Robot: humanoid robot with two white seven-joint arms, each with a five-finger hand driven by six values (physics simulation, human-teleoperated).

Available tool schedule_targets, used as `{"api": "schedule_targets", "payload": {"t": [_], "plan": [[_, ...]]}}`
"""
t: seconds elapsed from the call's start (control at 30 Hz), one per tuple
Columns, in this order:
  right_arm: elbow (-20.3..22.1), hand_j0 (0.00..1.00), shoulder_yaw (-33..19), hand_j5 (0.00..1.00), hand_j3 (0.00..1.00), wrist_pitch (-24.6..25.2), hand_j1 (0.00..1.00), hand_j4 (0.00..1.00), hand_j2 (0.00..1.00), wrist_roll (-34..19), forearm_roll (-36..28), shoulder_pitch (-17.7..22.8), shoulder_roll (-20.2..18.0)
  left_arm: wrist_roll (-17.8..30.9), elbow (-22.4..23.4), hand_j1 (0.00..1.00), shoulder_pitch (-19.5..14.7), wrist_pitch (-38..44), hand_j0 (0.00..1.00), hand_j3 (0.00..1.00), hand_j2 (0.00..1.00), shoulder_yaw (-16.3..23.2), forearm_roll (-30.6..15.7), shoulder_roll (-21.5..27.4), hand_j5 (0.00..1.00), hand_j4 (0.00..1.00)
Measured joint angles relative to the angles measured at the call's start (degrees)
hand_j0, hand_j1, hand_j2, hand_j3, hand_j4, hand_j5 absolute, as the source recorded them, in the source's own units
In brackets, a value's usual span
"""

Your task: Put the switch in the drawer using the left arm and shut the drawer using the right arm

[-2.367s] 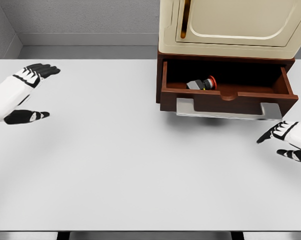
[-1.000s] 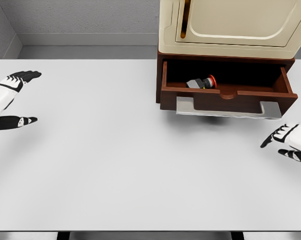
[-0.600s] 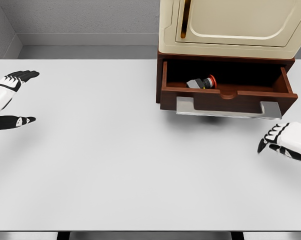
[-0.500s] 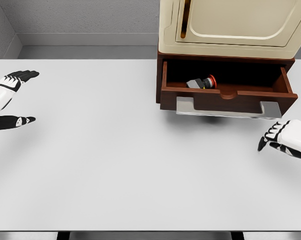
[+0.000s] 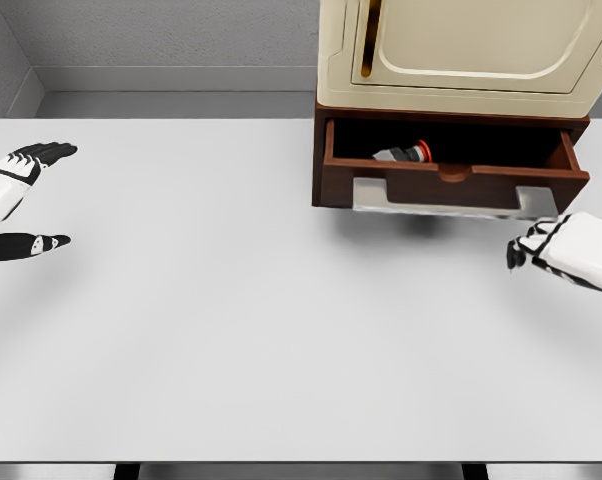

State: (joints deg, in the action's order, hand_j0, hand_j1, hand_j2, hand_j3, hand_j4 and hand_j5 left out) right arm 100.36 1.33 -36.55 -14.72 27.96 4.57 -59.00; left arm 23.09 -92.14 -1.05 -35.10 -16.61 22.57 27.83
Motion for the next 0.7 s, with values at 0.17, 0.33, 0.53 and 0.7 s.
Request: {"api": "schedule_targets", "payload": {"t": [0.17,0.33,0.53,0.7], "plan": [[-0.59,0.47,0.84,0.47,0.47,-1.16,0.47,0.47,0.47,-1.81,6.79,-4.03,1.31,-0.01,-0.04,1.0,0.0,0.01,1.0,1.0,1.0,-0.08,-0.04,0.0,1.0,1.0],[-1.31,0.46,2.99,0.46,0.46,0.49,0.46,0.46,0.46,-1.46,5.28,-5.54,1.2,-0.02,-0.12,1.0,0.0,0.04,1.0,1.0,1.0,-0.23,-0.06,0.02,1.0,1.0],[-1.02,0.46,4.64,0.46,0.46,1.39,0.46,0.46,0.46,1.05,-4.08,-1.76,-2.71,-0.03,-0.03,1.0,0.09,0.01,1.0,1.0,1.0,-0.05,-0.03,0.0,1.0,1.0],[-0.96,0.47,5.39,0.47,0.47,1.46,0.47,0.47,0.47,2.57,-8.01,0.97,-7.0,-0.02,0.0,1.0,0.09,-0.01,1.0,1.0,1.0,0.07,-0.07,-0.01,1.0,1.0]]}}
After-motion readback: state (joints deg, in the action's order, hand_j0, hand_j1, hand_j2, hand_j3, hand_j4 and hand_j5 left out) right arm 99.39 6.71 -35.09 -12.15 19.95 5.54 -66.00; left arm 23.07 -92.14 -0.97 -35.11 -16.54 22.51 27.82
